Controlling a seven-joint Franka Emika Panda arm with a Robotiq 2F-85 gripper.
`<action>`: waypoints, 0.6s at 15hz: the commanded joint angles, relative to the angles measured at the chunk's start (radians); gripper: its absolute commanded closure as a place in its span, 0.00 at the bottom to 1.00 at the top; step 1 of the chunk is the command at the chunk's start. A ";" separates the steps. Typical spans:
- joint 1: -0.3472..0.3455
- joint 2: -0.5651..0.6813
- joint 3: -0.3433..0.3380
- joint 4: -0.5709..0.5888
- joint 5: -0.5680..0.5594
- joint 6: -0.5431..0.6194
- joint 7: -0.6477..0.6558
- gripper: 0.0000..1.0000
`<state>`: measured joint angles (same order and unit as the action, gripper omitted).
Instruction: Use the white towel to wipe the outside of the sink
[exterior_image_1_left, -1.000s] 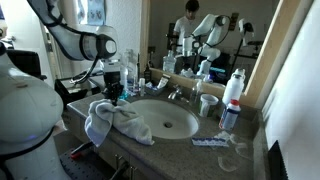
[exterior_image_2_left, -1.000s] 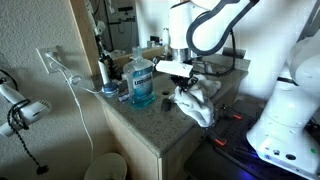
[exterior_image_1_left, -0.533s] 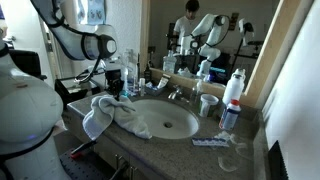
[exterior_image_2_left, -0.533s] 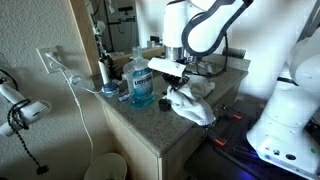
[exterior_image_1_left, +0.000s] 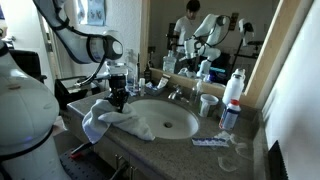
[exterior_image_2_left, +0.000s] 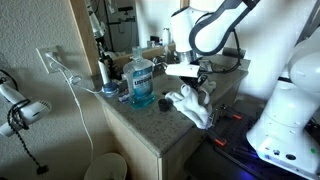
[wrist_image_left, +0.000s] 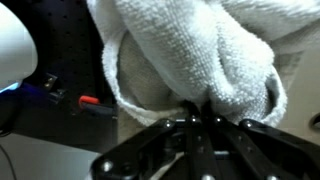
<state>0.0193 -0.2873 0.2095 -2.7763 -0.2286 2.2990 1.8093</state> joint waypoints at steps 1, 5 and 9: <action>-0.043 -0.053 -0.017 -0.003 -0.057 -0.160 0.012 0.99; -0.095 -0.116 -0.054 -0.002 -0.132 -0.295 0.026 0.99; -0.125 -0.165 -0.088 -0.005 -0.182 -0.356 0.010 0.99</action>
<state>-0.0920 -0.3983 0.1339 -2.7710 -0.3846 1.9850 1.8161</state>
